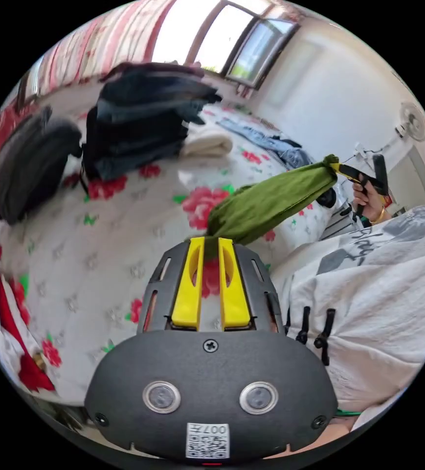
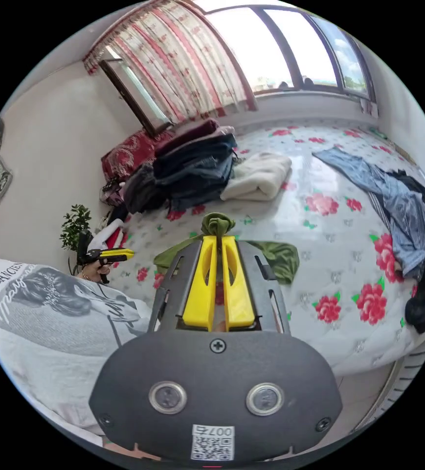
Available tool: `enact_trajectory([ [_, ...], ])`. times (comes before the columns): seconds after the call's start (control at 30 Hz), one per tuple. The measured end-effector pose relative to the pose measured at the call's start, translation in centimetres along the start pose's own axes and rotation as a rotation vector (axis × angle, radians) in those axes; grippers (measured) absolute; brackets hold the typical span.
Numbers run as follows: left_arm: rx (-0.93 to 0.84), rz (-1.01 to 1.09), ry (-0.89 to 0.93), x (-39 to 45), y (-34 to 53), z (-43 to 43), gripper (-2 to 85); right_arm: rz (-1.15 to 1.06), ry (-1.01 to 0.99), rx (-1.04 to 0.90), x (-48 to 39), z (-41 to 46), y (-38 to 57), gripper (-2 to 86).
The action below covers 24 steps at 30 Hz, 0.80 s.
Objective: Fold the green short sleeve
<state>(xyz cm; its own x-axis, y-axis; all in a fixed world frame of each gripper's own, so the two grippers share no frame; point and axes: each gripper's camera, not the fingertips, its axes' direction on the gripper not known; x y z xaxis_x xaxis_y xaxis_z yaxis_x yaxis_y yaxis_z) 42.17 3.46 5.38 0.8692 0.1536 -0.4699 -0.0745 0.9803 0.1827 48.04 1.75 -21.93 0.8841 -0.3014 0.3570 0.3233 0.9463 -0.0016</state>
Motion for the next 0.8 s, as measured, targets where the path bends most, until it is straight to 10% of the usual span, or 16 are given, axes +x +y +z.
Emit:
enact_trajectory([
  [0.37, -0.216, 0.021, 0.074, -1.3, -1.0, 12.9, 12.3, 0.239, 0.013, -0.046, 3.1, 2.7, 6.3, -0.2],
  [0.5, -0.224, 0.112, -0.17, 1.6, -1.8, 14.7, 0.7, 0.267, 0.034, -0.02, 2.1, 2.6, 6.9, -0.2],
  [0.63, -0.237, 0.079, -0.009, 0.6, -2.1, 14.2, -0.7, 0.272, 0.037, -0.015, 2.1, 2.5, 6.7, -0.2],
  [0.8, 0.145, -0.207, 0.262, -7.4, -4.1, 1.3, -0.9, 0.206, -0.039, 0.044, 3.2, -0.1, 1.5, -0.2],
])
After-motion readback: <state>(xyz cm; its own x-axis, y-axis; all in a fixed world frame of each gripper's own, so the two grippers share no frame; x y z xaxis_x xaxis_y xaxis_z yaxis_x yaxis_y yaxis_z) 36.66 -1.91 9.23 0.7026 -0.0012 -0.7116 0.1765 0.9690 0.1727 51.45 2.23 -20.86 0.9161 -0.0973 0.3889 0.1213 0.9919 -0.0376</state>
